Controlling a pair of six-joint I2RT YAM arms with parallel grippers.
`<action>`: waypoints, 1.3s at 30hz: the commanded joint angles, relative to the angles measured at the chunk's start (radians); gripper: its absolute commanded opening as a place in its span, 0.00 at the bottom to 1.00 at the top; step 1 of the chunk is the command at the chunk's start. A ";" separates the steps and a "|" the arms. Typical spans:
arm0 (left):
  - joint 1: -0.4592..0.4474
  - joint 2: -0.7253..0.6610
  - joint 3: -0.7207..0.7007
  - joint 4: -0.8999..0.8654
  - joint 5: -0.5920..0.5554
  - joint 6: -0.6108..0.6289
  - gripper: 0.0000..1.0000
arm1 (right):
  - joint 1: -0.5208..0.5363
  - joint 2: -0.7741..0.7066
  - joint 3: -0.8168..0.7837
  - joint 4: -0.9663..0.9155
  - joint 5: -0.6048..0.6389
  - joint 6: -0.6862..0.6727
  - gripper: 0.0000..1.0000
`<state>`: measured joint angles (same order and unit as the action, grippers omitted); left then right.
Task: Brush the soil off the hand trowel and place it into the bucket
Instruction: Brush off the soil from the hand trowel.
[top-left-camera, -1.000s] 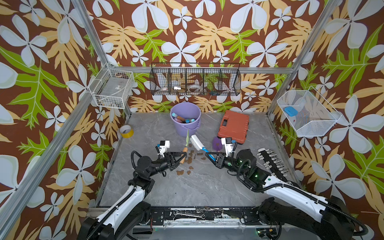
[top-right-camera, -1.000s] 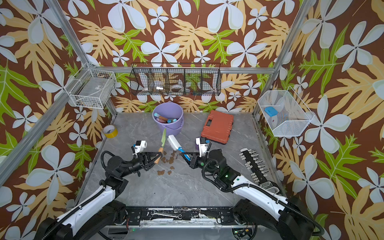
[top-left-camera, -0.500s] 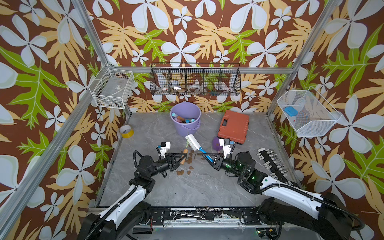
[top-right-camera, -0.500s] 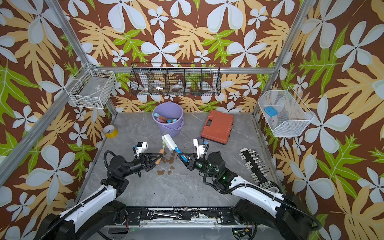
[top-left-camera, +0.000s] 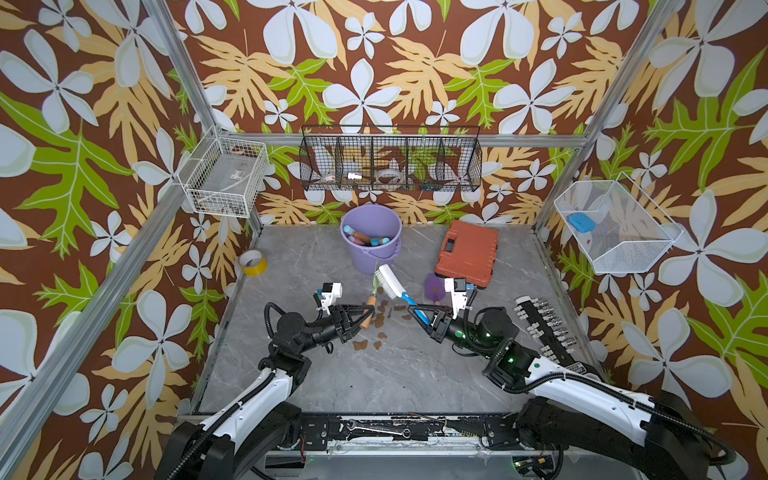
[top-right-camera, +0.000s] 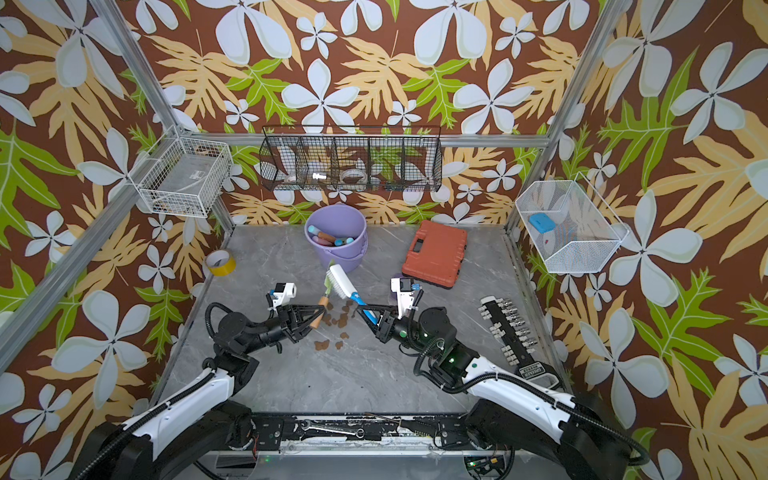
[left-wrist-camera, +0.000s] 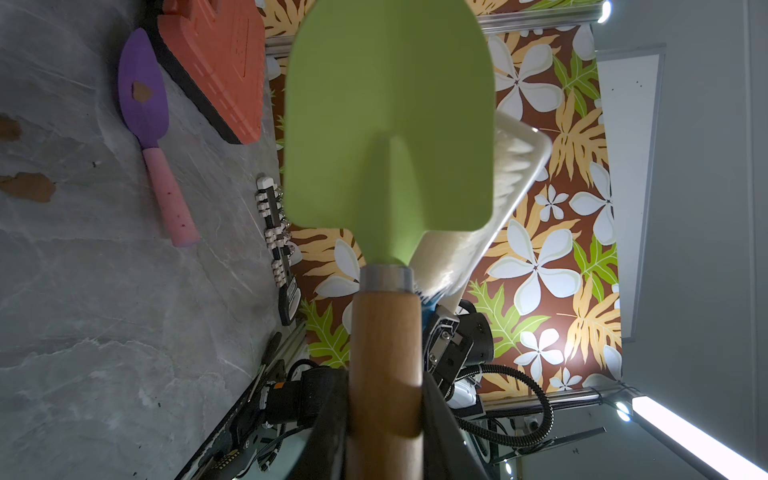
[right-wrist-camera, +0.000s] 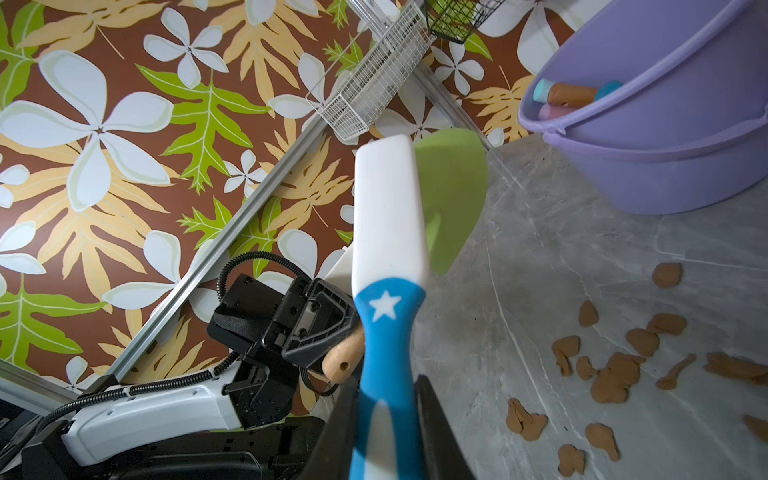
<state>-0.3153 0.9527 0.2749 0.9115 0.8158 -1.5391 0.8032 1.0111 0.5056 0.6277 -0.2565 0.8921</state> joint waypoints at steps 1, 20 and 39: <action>0.001 0.008 -0.003 0.108 0.009 -0.019 0.00 | 0.000 -0.015 0.009 -0.046 0.051 -0.024 0.00; 0.000 0.013 0.016 0.022 0.015 0.034 0.00 | 0.039 0.072 -0.076 0.037 0.018 0.051 0.00; -0.569 0.394 0.799 -1.898 -1.297 1.008 0.00 | 0.004 0.060 0.338 -0.818 0.178 -0.274 0.00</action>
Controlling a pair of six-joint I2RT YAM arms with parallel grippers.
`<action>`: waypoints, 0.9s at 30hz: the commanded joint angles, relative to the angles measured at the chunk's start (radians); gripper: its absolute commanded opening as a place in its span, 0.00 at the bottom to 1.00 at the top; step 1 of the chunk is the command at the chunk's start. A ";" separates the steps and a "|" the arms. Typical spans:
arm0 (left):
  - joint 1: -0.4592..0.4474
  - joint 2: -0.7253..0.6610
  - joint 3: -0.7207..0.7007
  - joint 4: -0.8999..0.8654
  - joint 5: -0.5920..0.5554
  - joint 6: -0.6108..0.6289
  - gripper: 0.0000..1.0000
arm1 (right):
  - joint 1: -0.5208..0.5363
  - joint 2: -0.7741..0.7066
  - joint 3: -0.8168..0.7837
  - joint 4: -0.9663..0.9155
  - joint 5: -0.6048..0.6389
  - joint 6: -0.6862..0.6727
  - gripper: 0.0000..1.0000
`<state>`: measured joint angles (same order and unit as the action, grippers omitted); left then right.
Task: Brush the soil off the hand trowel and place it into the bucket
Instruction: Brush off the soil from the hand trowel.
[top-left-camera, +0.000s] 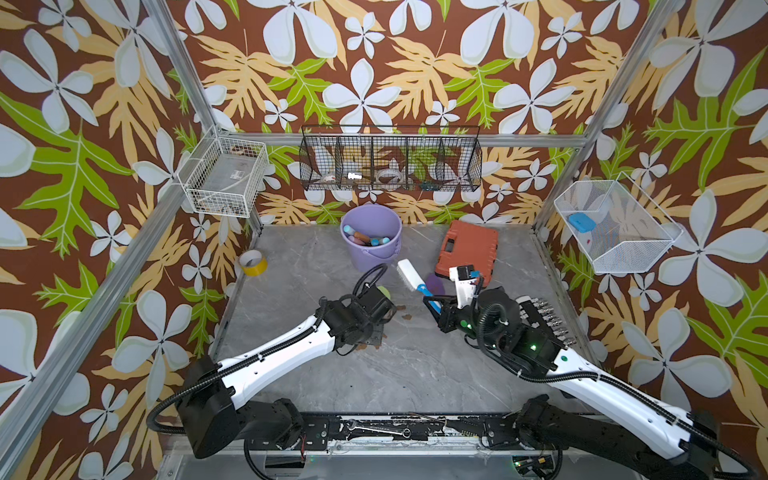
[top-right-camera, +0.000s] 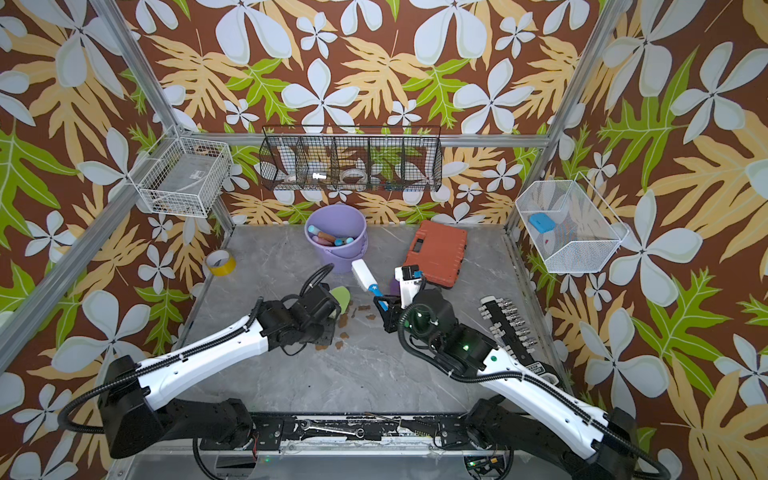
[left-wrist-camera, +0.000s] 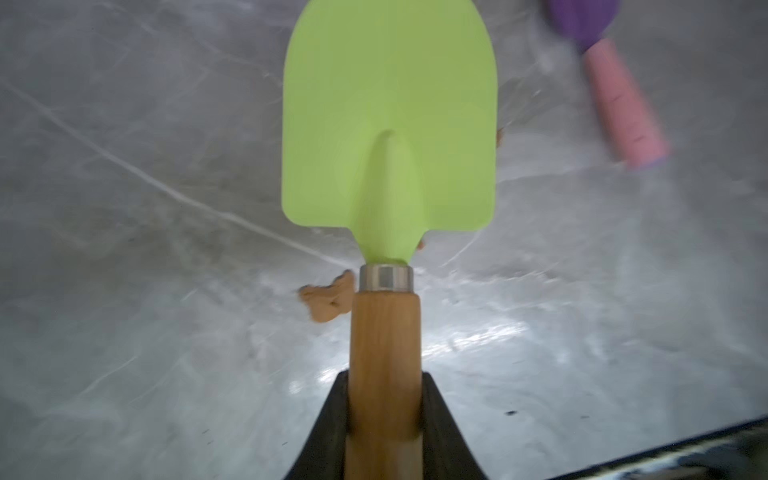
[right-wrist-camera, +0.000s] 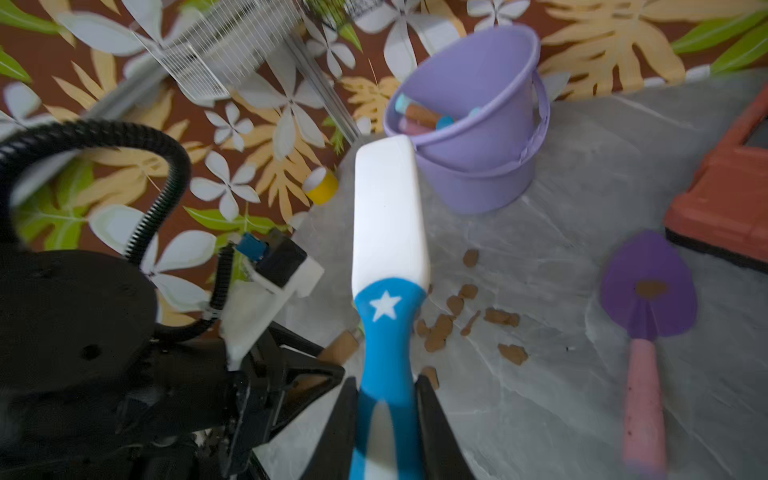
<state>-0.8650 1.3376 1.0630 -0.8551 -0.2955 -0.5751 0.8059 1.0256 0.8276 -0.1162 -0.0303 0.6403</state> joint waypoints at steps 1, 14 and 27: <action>-0.026 0.007 0.012 -0.124 -0.179 0.044 0.00 | 0.008 0.073 0.018 -0.073 -0.049 -0.017 0.00; -0.031 -0.127 -0.045 -0.038 -0.050 0.109 0.00 | 0.130 0.365 0.084 0.110 -0.122 -0.032 0.00; -0.029 -0.177 -0.070 -0.033 -0.021 0.136 0.00 | 0.098 0.308 0.121 0.145 -0.207 -0.078 0.00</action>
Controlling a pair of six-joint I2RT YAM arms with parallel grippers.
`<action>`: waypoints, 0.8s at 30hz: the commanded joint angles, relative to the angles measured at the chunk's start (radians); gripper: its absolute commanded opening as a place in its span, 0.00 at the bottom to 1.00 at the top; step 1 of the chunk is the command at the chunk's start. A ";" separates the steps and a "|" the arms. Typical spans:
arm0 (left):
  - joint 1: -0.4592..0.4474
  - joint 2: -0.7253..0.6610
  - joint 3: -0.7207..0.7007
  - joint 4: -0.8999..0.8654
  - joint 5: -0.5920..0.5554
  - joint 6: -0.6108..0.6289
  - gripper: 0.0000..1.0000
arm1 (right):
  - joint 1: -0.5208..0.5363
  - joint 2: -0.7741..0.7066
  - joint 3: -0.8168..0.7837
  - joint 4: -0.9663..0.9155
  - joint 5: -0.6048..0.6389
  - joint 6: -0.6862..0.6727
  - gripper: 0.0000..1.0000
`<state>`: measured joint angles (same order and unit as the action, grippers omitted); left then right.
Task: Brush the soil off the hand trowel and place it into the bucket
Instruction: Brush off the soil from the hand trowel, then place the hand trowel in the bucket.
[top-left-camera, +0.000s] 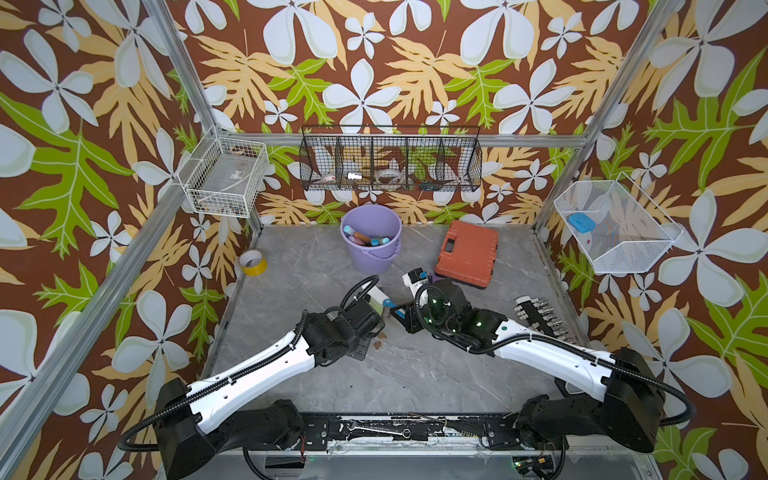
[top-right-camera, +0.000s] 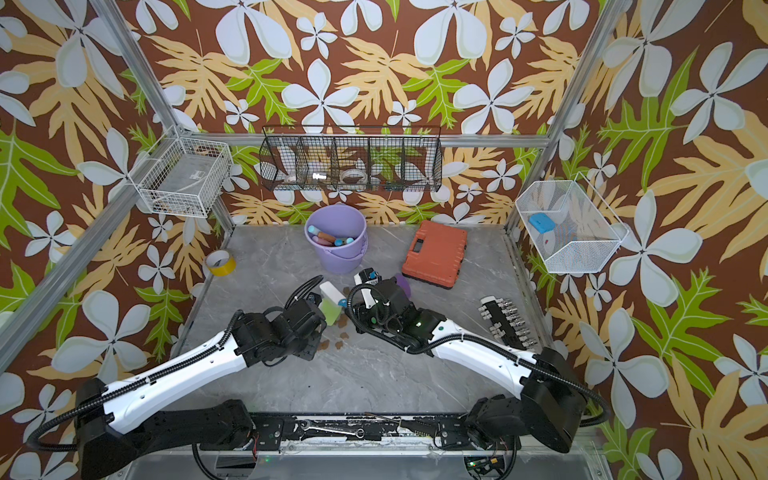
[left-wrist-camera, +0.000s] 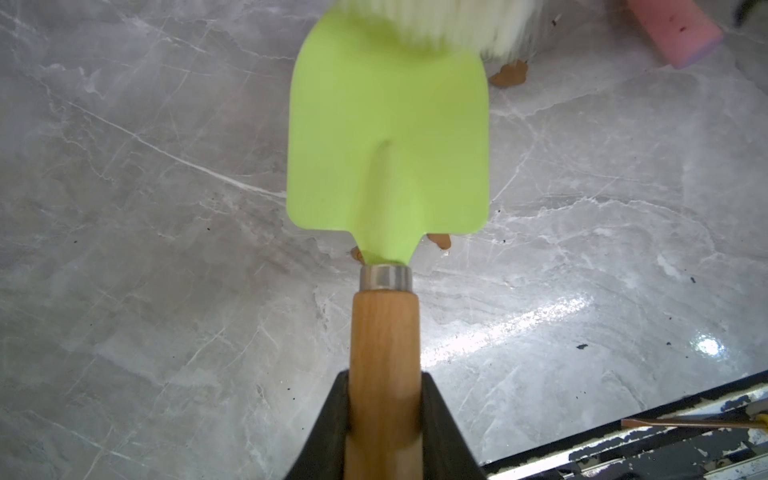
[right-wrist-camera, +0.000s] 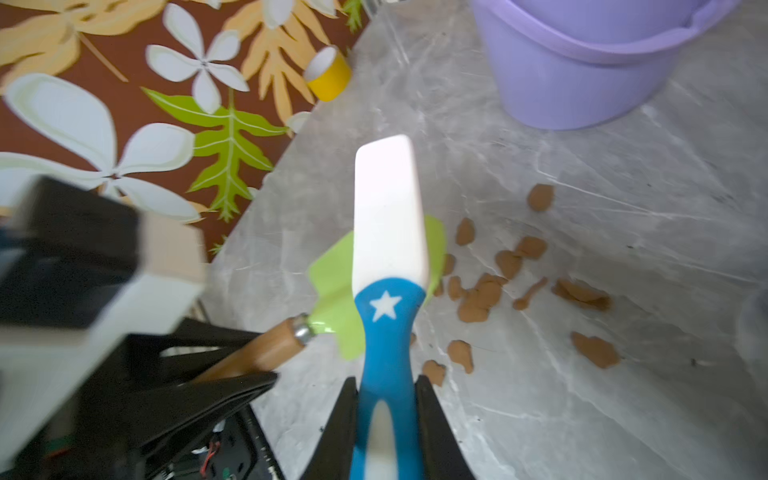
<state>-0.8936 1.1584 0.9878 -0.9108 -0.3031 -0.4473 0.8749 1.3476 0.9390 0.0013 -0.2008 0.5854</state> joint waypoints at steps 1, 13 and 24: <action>-0.002 0.004 0.006 0.023 -0.019 0.007 0.00 | 0.043 -0.012 0.009 0.028 -0.048 -0.019 0.00; 0.110 -0.029 0.088 0.057 0.071 0.052 0.00 | -0.168 -0.063 -0.113 -0.007 -0.020 0.005 0.00; 0.284 0.229 0.481 0.089 0.070 0.180 0.00 | -0.260 -0.259 -0.209 0.031 0.055 0.054 0.00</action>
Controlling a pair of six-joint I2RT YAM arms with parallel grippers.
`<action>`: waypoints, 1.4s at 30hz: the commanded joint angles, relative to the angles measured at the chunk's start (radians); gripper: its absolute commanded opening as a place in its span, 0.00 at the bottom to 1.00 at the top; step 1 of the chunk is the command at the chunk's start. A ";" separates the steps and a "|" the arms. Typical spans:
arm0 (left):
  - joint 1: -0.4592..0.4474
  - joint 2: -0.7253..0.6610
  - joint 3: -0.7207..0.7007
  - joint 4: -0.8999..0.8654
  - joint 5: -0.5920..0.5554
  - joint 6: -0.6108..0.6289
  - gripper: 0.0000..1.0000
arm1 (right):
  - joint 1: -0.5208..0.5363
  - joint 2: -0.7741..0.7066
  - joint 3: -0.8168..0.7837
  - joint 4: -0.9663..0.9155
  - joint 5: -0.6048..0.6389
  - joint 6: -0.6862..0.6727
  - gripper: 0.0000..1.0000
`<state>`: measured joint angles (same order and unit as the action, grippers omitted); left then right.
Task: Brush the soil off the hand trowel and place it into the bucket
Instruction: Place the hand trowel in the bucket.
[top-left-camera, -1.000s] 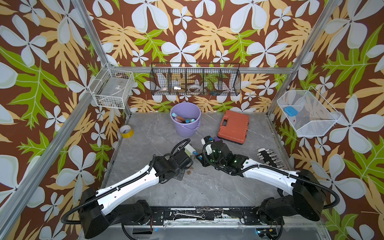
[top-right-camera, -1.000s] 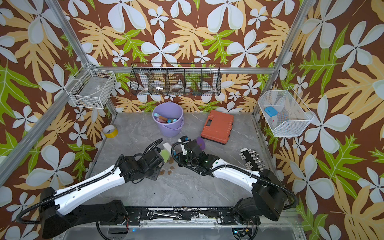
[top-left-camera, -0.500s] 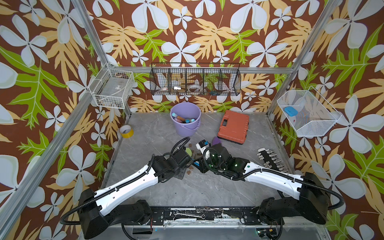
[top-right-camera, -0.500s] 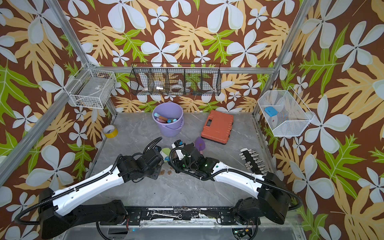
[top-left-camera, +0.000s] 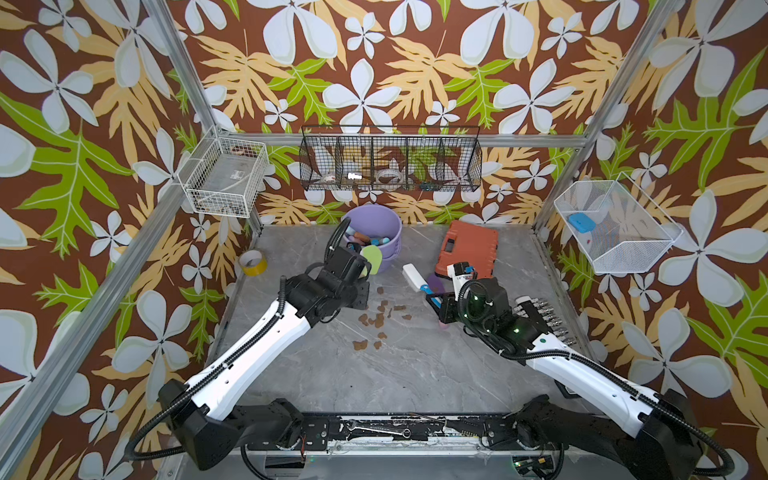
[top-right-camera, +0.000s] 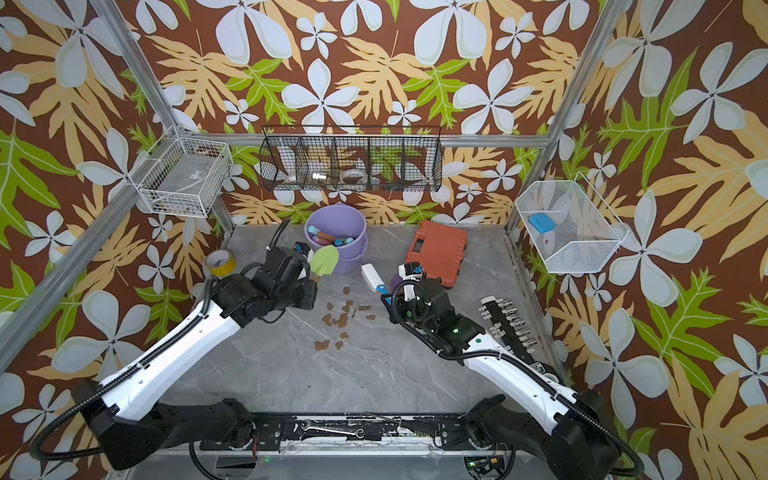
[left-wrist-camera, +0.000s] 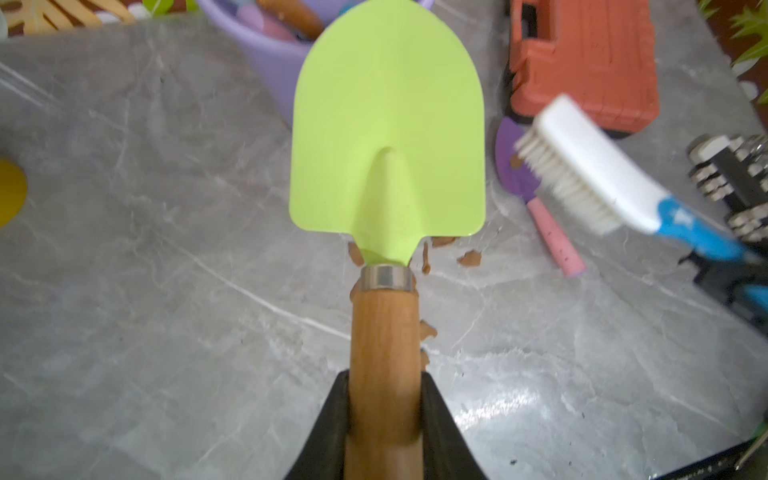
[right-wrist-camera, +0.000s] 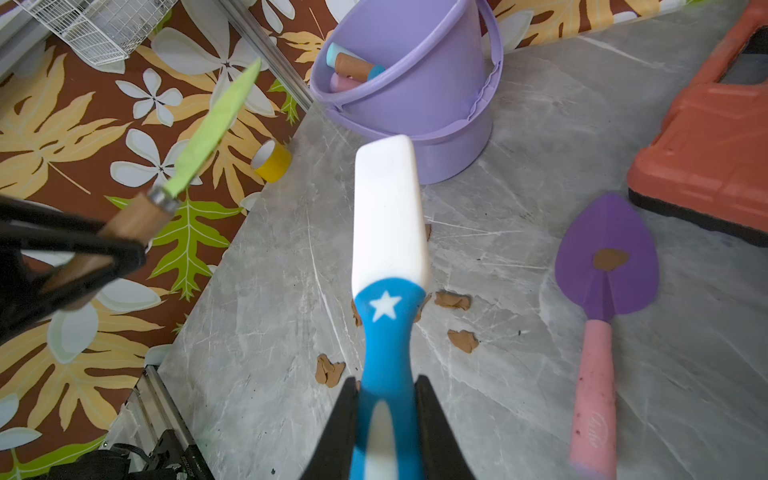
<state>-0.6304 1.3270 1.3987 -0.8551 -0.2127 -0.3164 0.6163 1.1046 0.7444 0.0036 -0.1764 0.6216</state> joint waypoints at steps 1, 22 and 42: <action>0.036 0.106 0.122 0.020 -0.032 0.051 0.00 | -0.001 -0.024 -0.026 0.032 0.029 0.020 0.00; 0.148 0.695 0.699 -0.129 -0.072 0.072 0.18 | -0.014 -0.109 -0.099 0.027 0.043 0.016 0.00; -0.086 0.267 0.117 0.223 -0.123 -0.234 0.62 | -0.102 -0.177 -0.056 -0.139 0.136 0.018 0.00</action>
<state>-0.6689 1.6073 1.5784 -0.7326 -0.3626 -0.4332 0.5484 0.9428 0.6987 -0.1078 -0.0700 0.6250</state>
